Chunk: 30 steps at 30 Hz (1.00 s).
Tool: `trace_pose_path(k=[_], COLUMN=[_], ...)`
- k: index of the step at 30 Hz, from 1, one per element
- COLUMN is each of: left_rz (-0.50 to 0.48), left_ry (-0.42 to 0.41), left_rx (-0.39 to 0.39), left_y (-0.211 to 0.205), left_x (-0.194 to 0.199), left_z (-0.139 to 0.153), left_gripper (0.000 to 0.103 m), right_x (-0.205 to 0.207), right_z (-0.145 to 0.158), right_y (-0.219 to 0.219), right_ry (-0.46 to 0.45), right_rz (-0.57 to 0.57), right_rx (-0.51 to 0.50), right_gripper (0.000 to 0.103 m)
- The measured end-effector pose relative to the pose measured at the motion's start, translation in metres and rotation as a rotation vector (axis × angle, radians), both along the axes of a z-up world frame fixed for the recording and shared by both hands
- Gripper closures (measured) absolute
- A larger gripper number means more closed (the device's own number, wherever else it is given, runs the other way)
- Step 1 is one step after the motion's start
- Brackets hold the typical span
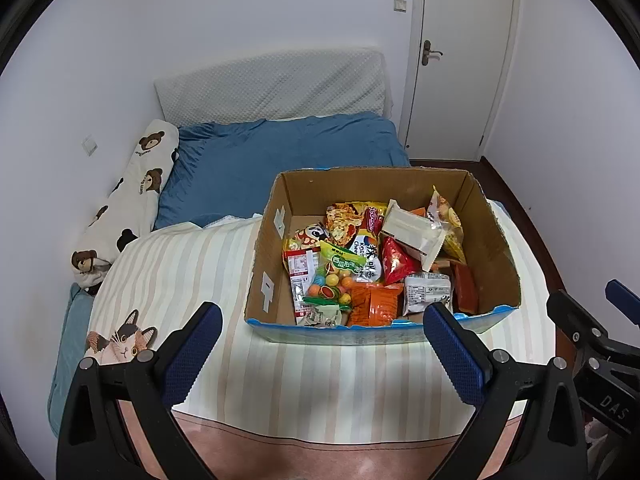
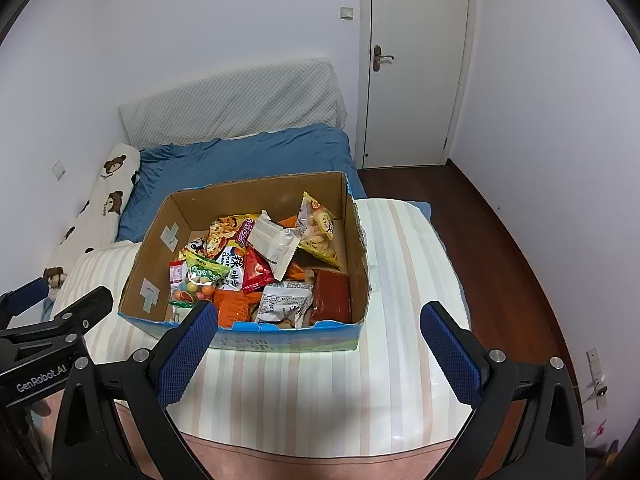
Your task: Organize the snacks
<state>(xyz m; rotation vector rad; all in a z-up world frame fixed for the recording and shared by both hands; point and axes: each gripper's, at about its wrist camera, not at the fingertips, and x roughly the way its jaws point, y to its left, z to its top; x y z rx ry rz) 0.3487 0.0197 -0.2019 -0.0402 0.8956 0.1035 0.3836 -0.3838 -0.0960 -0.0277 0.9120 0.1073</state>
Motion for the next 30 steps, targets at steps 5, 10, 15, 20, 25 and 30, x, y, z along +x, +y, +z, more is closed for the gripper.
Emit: trace_pose_path(k=[5, 10, 15, 20, 25, 30], left_rz=[-0.001, -0.002, -0.002, -0.004, -0.005, -0.011], left_ry=[-0.01, -0.014, -0.02, -0.02, -0.023, -0.023], left_rx=[0.003, 0.006, 0.016, 0.014, 0.013, 0.012], left_y=[-0.001, -0.002, -0.003, -0.002, -0.003, -0.004], left_x=[-0.003, -0.006, -0.007, -0.008, -0.009, -0.01], left_z=[0.002, 0.004, 0.006, 0.006, 0.008, 0.01], left_gripper=[0.0, 0.0, 0.0, 0.0, 0.0, 0.0], right_x=[-0.002, -0.004, -0.005, -0.005, -0.008, -0.009], right_z=[0.002, 0.006, 0.007, 0.007, 0.01, 0.013], right_y=[-0.001, -0.003, -0.003, -0.004, -0.006, -0.007], right_ry=[-0.007, -0.013, -0.014, -0.015, -0.02, -0.027], right_rz=[-0.001, -0.005, -0.007, -0.008, -0.008, -0.009], right_rx=[0.0, 0.003, 0.002, 0.003, 0.008, 0.006], right_gripper=[0.0, 0.0, 0.0, 0.0, 0.0, 0.0])
